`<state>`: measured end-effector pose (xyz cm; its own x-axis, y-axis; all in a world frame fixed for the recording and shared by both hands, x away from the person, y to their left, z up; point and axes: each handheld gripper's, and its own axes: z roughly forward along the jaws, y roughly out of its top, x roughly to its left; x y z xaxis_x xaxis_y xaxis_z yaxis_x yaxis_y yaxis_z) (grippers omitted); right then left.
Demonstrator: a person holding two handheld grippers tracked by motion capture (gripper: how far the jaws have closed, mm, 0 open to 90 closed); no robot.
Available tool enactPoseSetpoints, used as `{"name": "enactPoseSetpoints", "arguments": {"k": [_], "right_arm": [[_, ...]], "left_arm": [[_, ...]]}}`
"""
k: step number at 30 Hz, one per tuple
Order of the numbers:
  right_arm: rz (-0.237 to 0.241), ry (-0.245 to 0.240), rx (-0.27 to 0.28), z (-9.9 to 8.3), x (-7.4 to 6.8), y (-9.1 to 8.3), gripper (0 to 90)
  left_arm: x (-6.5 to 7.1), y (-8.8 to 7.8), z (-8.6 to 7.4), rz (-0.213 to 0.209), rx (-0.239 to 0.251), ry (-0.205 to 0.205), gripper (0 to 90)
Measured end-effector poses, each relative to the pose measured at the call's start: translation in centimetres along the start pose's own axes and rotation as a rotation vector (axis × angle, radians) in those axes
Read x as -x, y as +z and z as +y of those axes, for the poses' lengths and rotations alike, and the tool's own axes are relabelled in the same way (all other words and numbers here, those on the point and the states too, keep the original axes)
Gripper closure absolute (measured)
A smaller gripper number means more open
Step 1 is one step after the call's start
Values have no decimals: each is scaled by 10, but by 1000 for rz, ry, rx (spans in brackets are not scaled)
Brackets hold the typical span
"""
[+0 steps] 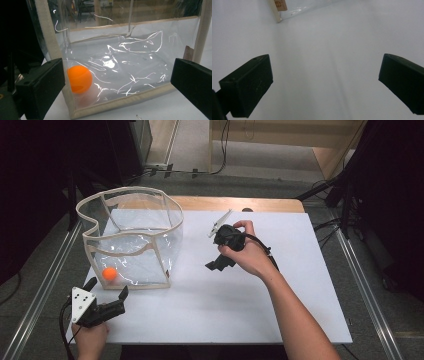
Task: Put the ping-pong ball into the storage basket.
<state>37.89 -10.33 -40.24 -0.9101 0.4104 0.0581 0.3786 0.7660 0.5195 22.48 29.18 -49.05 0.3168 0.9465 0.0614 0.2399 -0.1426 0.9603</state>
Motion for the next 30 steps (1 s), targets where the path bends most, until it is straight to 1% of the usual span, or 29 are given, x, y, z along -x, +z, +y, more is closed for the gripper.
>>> {"name": "enactPoseSetpoints", "arguments": {"k": [10,13,14,15,19,23,30], "right_arm": [[-1,30,26,-24,2,2,0],[0,36,44,-31,3,3,0],[2,26,51,-33,3,3,0],[-2,38,53,-35,3,2,0],[-4,43,73,-45,4,2,0],[-8,60,92,-54,4,2,0],[-15,60,121,-68,5,2,0]], "left_arm": [[0,0,0,0,1,-2,0],[0,0,0,1,0,-1,0],[0,0,0,1,1,-2,0],[0,0,0,0,0,-1,0],[0,0,0,0,0,-1,0],[0,0,0,-1,1,-1,0],[1,0,0,0,1,-1,0]]}}
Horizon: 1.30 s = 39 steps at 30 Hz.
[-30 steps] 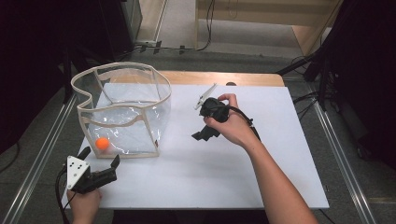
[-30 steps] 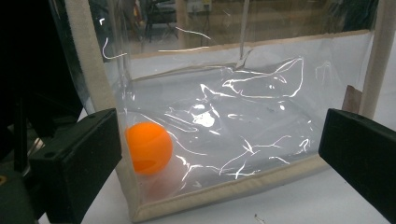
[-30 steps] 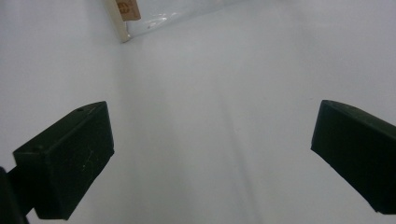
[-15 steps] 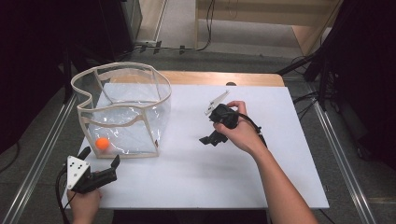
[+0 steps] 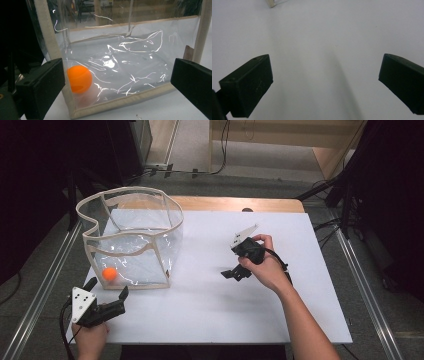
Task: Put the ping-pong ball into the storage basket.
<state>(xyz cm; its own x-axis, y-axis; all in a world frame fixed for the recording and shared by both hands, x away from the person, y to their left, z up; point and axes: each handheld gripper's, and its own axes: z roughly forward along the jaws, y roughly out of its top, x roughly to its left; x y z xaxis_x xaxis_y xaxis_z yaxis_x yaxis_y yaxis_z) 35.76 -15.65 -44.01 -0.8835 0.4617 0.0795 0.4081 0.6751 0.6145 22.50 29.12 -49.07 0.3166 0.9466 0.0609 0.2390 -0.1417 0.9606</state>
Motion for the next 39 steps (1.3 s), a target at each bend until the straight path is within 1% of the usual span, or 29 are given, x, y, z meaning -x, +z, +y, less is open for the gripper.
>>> {"name": "enactPoseSetpoints", "arguments": {"k": [4,7,9,10,14,21,24,29,36,39], "right_arm": [[2,14,13,-8,0,-1,0],[2,10,18,-14,0,-1,0],[3,8,31,-18,0,-2,0],[2,15,36,-19,-1,-3,0],[-1,19,51,-27,0,-4,0],[-8,42,70,-41,1,-7,0],[-6,53,70,-47,1,-8,0],[-4,63,83,-55,1,-10,0],[-14,71,108,-66,0,-14,0],[-16,85,113,-72,0,-17,0]], "left_arm": [[0,0,0,0,0,2,0],[0,0,0,0,-1,1,0],[0,0,0,0,-1,1,0],[0,0,0,0,-1,1,0],[0,0,0,1,-3,3,0],[0,0,0,2,-4,5,0],[0,0,0,2,-5,5,0],[0,0,0,2,-5,7,0],[1,0,0,2,-4,8,0],[1,0,0,3,-5,10,0]]}}
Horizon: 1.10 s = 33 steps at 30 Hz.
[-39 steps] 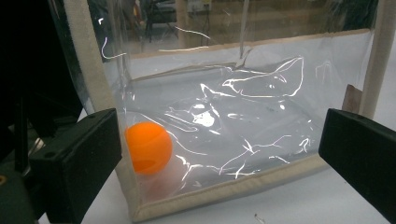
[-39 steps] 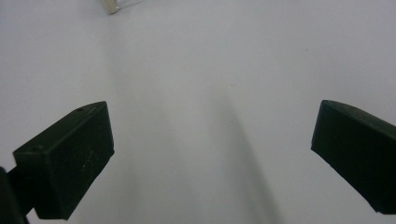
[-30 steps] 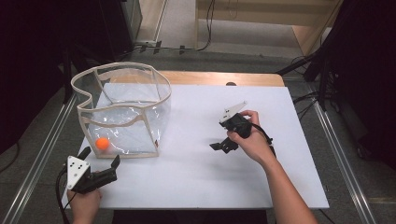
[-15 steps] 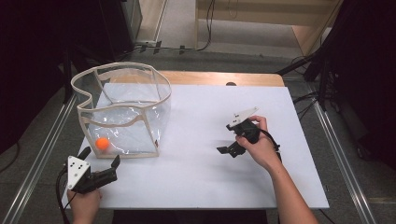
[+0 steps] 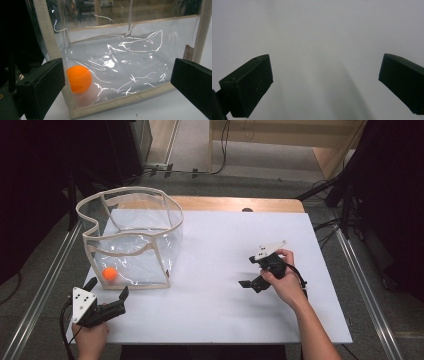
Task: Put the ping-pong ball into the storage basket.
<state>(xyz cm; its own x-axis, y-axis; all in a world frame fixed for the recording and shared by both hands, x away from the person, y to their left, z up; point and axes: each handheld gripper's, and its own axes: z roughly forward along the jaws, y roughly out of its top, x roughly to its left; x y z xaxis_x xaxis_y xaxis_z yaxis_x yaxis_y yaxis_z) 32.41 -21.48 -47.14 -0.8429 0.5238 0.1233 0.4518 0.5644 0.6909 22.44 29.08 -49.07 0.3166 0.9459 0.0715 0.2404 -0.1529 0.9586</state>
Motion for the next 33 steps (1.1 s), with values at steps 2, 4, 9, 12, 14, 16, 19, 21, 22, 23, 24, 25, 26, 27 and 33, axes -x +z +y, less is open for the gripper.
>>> {"name": "enactPoseSetpoints", "arguments": {"k": [2,4,9,12,14,16,19,21,22,23,24,25,26,27,33], "right_arm": [[-1,4,14,-4,1,-2,0],[-5,12,18,-8,1,-4,0],[-11,25,37,-19,3,-9,0],[-13,38,52,-25,3,-13,0],[-16,46,65,-29,3,-16,0],[-22,54,76,-34,3,-19,0],[-31,68,94,-42,4,-23,0],[-32,81,107,-47,4,-24,0],[-34,83,112,-49,4,-26,0],[-37,88,121,-52,4,-27,0],[-42,93,125,-54,4,-28,0],[-44,95,132,-56,5,-30,0],[-46,100,141,-58,5,-31,0],[-47,104,142,-60,4,-32,0],[-67,119,183,-72,3,-39,0]], "left_arm": [[0,0,0,-1,0,0,0],[0,0,0,-1,0,0,0],[0,0,0,1,-1,2,0],[0,0,0,2,-1,2,0],[0,0,0,3,-1,2,0],[1,0,0,3,-1,3,0],[1,0,0,2,-1,3,0],[0,0,0,3,-1,4,0],[1,0,0,3,-1,4,0],[1,0,0,3,-1,4,0],[1,0,0,3,-1,5,0],[1,0,0,3,0,5,0],[1,0,0,3,1,4,0],[1,0,0,3,-1,7,0],[1,0,0,4,-1,7,0]]}}
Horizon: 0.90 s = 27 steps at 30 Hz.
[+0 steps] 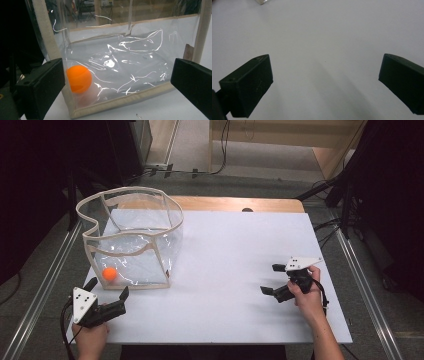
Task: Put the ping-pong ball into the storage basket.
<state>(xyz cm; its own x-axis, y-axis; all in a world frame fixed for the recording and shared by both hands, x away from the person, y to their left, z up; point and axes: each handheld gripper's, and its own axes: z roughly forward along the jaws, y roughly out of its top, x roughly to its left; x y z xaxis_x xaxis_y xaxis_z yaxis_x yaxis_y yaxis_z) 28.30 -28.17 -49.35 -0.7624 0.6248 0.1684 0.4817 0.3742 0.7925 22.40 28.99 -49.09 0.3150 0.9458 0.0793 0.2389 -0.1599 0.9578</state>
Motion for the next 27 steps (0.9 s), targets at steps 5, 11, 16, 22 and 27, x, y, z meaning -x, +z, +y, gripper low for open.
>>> {"name": "enactPoseSetpoints", "arguments": {"k": [5,11,16,22,27], "right_arm": [[-15,9,26,-7,0,-5,0],[-30,19,50,-15,0,-13,0],[-43,30,61,-22,1,-20,0],[-52,46,79,-31,2,-29,0],[-62,58,87,-37,3,-37,0]], "left_arm": [[0,0,0,0,1,0,0],[0,0,0,2,1,2,0],[0,0,0,1,1,1,0],[0,0,0,1,-2,5,0],[1,0,0,2,-2,5,0]]}}
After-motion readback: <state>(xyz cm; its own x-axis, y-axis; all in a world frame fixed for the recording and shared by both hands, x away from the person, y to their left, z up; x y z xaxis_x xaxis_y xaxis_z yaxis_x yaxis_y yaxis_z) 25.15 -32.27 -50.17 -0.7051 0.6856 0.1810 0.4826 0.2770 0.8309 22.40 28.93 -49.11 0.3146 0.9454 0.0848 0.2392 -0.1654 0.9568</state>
